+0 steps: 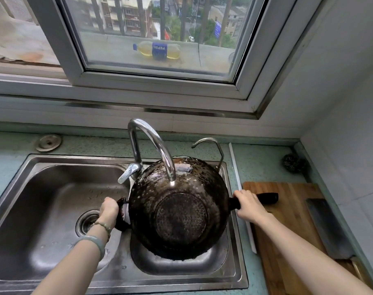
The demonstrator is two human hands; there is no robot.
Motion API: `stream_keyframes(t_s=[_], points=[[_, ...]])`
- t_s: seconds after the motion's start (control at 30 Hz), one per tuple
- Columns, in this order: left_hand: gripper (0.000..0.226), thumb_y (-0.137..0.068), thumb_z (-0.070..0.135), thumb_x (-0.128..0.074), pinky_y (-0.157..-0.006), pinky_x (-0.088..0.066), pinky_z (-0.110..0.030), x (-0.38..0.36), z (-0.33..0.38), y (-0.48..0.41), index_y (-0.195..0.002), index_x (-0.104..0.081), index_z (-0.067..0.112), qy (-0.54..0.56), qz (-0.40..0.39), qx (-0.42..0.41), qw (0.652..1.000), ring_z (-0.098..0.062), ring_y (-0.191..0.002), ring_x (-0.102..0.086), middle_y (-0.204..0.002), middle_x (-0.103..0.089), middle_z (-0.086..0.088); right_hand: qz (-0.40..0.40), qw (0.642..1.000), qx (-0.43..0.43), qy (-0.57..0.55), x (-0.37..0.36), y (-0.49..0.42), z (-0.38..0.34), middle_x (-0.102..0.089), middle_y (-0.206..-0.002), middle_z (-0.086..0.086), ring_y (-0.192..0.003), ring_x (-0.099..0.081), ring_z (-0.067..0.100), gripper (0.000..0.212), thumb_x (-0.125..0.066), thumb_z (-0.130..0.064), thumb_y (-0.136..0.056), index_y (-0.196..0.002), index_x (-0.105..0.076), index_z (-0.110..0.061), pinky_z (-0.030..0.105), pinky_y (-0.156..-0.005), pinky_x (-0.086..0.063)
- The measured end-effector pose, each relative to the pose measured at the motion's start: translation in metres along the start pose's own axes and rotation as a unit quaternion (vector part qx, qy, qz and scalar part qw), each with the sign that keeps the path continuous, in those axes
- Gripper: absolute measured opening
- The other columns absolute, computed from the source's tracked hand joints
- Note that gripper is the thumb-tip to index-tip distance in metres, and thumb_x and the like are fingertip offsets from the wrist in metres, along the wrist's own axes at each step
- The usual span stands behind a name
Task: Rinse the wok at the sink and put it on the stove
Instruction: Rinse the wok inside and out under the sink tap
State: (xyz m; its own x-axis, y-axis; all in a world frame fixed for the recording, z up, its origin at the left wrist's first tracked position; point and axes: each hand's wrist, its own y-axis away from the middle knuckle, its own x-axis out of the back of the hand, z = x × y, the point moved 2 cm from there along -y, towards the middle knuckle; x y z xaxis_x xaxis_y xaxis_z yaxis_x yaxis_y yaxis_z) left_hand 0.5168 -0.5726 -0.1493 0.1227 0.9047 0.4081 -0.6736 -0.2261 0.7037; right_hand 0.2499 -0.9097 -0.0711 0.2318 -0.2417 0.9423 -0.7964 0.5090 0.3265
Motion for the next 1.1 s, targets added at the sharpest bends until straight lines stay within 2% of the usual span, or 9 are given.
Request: stream_keyframes(t_s=[0.13,0.3,0.47,0.53,0.67,0.8,0.9,0.97,1.1], points=[[0.059,-0.091,0.035,-0.022,-0.084,-0.049,-0.041,-0.002,-0.003,-0.012,-0.106,-0.062,-0.005,0.033,-0.014,0.010,0.999,-0.034,-0.078,-0.061,-0.085,-0.064,-0.022,0.015,0.999,0.031,0.017,-0.001,0.001,0.001,-0.058,-0.103,0.007,-0.101,-0.052,0.029,0.026,-0.058,-0.009,-0.074,-0.098,-0.050,-0.015,0.035,-0.082,-0.038],[0.085,-0.075,0.059,-0.011,-0.088,-0.051,-0.046,-0.014,-0.031,-0.094,-0.102,-0.063,-0.002,0.011,-0.027,0.017,0.999,-0.041,-0.089,-0.066,-0.103,-0.067,-0.024,0.014,0.999,0.029,0.022,-0.001,-0.001,0.000,-0.059,-0.105,0.009,-0.103,-0.053,0.031,0.027,-0.060,-0.009,-0.076,-0.102,-0.051,-0.011,0.038,-0.085,-0.040],[0.080,-0.089,0.055,-0.010,-0.053,-0.044,-0.033,-0.001,-0.009,-0.032,-0.100,-0.065,-0.002,-0.015,-0.065,-0.024,0.997,-0.031,-0.048,-0.049,-0.059,-0.051,-0.017,0.004,0.999,0.019,0.027,-0.002,-0.005,-0.002,-0.059,-0.106,0.010,-0.103,-0.052,0.032,0.027,-0.060,-0.009,-0.076,-0.101,-0.049,-0.010,0.038,-0.084,-0.039],[0.081,-0.085,0.058,-0.012,-0.061,-0.048,-0.037,0.000,-0.012,-0.030,-0.100,-0.066,-0.001,-0.014,-0.074,-0.032,0.997,-0.035,-0.052,-0.053,-0.061,-0.055,-0.020,0.003,1.000,0.018,0.025,-0.003,-0.005,-0.002,-0.059,-0.106,0.010,-0.102,-0.053,0.032,0.027,-0.060,-0.010,-0.076,-0.101,-0.048,-0.010,0.038,-0.083,-0.039],[0.088,-0.064,0.074,-0.020,-0.093,-0.050,-0.054,-0.002,-0.032,-0.055,-0.086,-0.066,0.003,-0.018,-0.083,-0.048,0.995,-0.044,-0.093,-0.065,-0.096,-0.069,-0.026,0.004,1.000,0.010,0.027,-0.003,-0.006,-0.003,-0.060,-0.105,0.008,-0.102,-0.053,0.030,0.027,-0.061,-0.010,-0.077,-0.100,-0.049,-0.011,0.038,-0.085,-0.040],[0.081,-0.084,0.074,-0.026,-0.079,-0.050,-0.043,0.013,-0.018,0.004,-0.083,-0.068,0.005,-0.058,-0.117,-0.133,0.982,-0.032,-0.075,-0.062,-0.077,-0.066,-0.015,0.002,1.000,0.008,0.008,-0.001,-0.006,-0.009,-0.060,-0.102,0.007,-0.101,-0.054,0.030,0.022,-0.059,-0.007,-0.078,-0.091,-0.045,-0.017,0.038,-0.084,-0.039],[0.085,-0.078,0.082,-0.029,-0.057,-0.044,-0.035,0.017,-0.014,0.014,-0.080,-0.064,0.005,-0.091,-0.141,-0.177,0.970,-0.028,-0.056,-0.055,-0.057,-0.055,-0.009,0.001,1.000,0.011,0.003,0.005,-0.004,-0.011,-0.059,-0.093,0.004,-0.098,-0.055,0.030,0.021,-0.055,-0.004,-0.076,-0.088,-0.044,-0.017,0.040,-0.084,-0.039],[0.074,-0.084,0.074,-0.033,-0.050,-0.041,-0.031,0.019,-0.006,0.023,-0.079,-0.062,0.006,-0.090,-0.152,-0.186,0.967,-0.025,-0.050,-0.051,-0.050,-0.047,-0.005,0.017,1.000,0.014,0.012,0.016,-0.003,-0.009,-0.060,-0.086,0.005,-0.091,-0.056,0.031,0.022,-0.053,-0.004,-0.072,-0.082,-0.040,-0.019,0.040,-0.081,-0.040],[0.071,-0.089,0.067,-0.034,-0.058,-0.045,-0.034,0.017,0.013,0.034,-0.067,-0.060,0.005,-0.098,-0.152,-0.197,0.964,-0.026,-0.054,-0.054,-0.053,-0.054,-0.009,0.022,0.999,0.025,0.026,0.050,0.010,-0.009,-0.052,-0.073,0.000,-0.072,-0.047,0.027,0.018,-0.051,-0.007,-0.070,-0.077,-0.038,-0.018,0.037,-0.072,-0.040]])
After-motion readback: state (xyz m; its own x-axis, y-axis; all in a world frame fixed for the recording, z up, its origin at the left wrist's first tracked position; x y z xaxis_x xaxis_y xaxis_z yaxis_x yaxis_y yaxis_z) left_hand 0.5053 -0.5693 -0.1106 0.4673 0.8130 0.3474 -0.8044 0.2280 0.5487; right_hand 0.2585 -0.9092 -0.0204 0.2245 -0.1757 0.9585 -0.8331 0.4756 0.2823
